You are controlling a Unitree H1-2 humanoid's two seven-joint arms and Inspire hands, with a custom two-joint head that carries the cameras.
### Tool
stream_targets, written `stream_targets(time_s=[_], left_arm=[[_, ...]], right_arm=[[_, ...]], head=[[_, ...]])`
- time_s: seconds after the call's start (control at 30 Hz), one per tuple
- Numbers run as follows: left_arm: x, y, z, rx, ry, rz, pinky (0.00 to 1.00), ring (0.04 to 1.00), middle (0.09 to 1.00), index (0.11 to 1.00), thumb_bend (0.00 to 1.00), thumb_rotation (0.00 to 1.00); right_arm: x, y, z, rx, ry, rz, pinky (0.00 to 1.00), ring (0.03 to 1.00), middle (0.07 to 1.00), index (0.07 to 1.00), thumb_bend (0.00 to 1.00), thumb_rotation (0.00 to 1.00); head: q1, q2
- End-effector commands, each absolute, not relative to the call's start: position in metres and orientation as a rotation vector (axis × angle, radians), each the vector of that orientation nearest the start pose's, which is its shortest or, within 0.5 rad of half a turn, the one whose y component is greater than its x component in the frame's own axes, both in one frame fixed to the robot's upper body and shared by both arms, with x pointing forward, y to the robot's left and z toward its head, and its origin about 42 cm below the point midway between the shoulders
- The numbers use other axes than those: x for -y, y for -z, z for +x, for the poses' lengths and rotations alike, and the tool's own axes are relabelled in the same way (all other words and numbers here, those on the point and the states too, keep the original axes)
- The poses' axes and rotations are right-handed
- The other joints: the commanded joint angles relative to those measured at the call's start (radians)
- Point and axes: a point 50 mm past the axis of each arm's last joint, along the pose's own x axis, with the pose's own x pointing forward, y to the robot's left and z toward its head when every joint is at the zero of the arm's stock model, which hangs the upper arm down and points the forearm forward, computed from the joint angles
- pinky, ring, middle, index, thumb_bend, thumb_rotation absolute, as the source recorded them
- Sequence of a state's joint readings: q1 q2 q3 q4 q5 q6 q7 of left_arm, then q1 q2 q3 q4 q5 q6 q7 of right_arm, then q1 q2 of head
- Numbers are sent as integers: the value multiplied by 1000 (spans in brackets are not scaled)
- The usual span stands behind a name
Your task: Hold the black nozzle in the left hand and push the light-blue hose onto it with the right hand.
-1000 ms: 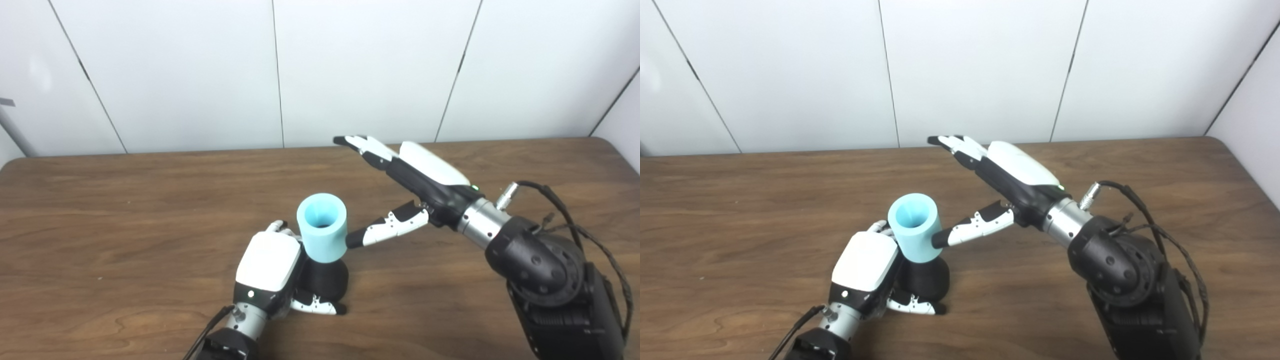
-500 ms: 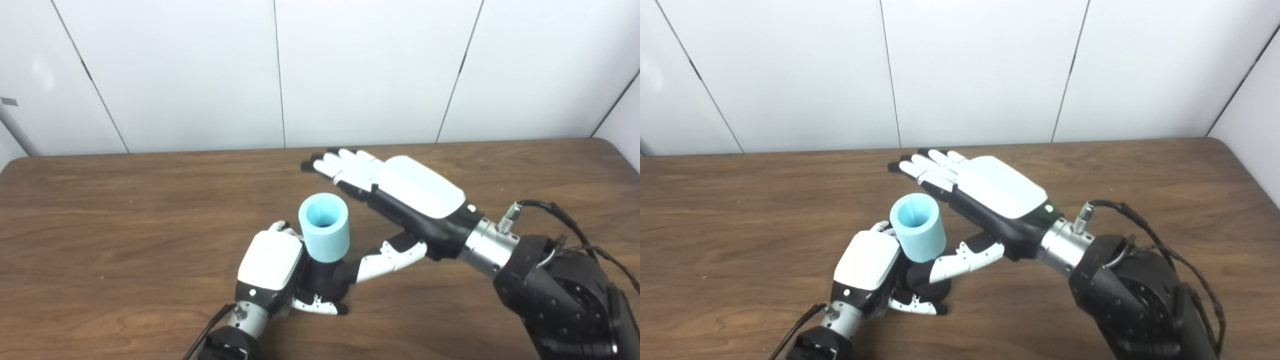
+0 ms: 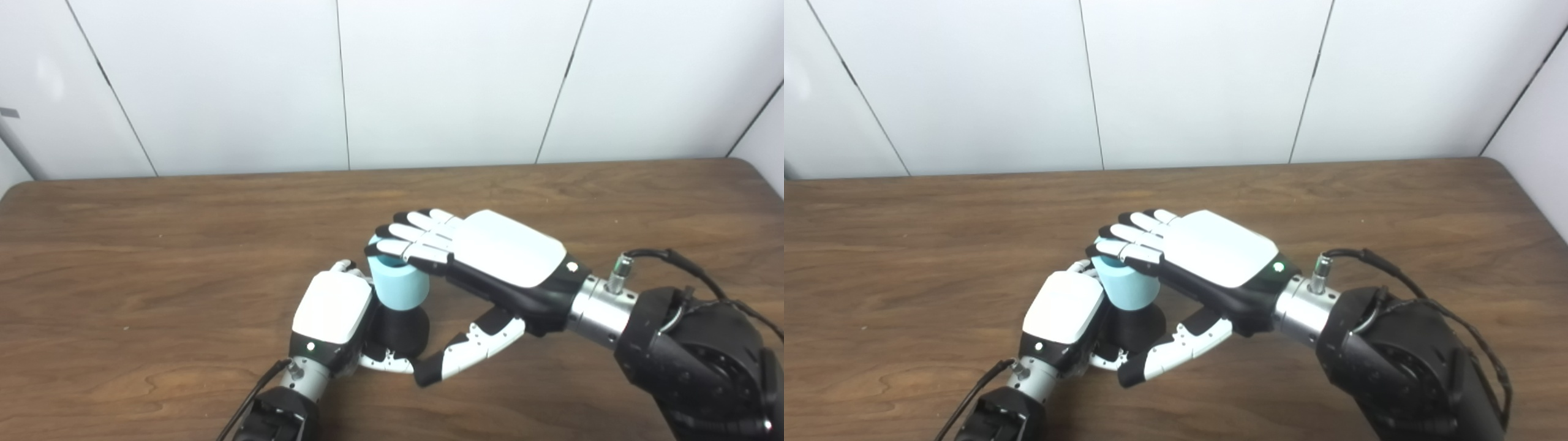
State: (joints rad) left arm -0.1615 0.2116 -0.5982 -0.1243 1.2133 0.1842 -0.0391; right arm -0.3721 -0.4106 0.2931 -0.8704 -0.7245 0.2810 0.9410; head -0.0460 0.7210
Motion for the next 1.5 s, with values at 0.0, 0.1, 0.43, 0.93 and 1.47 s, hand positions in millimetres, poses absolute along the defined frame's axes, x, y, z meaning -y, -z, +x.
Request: stream_targets(time_s=[0.0, 0.1, 0.43, 0.93, 1.47], left_arm=[[-113, -112, 271, 328, 511, 1444, 816, 650, 547, 455, 516, 0], [-113, -112, 271, 319, 520, 1463, 820, 651, 548, 454, 515, 0], [-111, -112, 271, 296, 527, 1508, 834, 671, 558, 449, 513, 0], [-111, -114, 269, 289, 510, 1473, 845, 647, 545, 452, 516, 0], [-112, -114, 267, 294, 519, 1451, 857, 643, 532, 462, 519, 0]], right_arm=[[180, -339, 244, 591, -686, -1341, 1000, 1000, 976, 918, 743, 1000], [179, -334, 247, 575, -706, -1346, 1000, 1000, 969, 908, 742, 1000], [168, -325, 246, 572, -747, -1347, 1000, 1000, 962, 909, 742, 1000], [186, -311, 244, 493, -743, -1309, 999, 983, 958, 911, 700, 1000], [191, -289, 245, 424, -740, -1256, 1000, 981, 968, 923, 693, 994]], head=[[1, 2], [3, 3], [-3, 5], [1, 13], [-3, 25]])
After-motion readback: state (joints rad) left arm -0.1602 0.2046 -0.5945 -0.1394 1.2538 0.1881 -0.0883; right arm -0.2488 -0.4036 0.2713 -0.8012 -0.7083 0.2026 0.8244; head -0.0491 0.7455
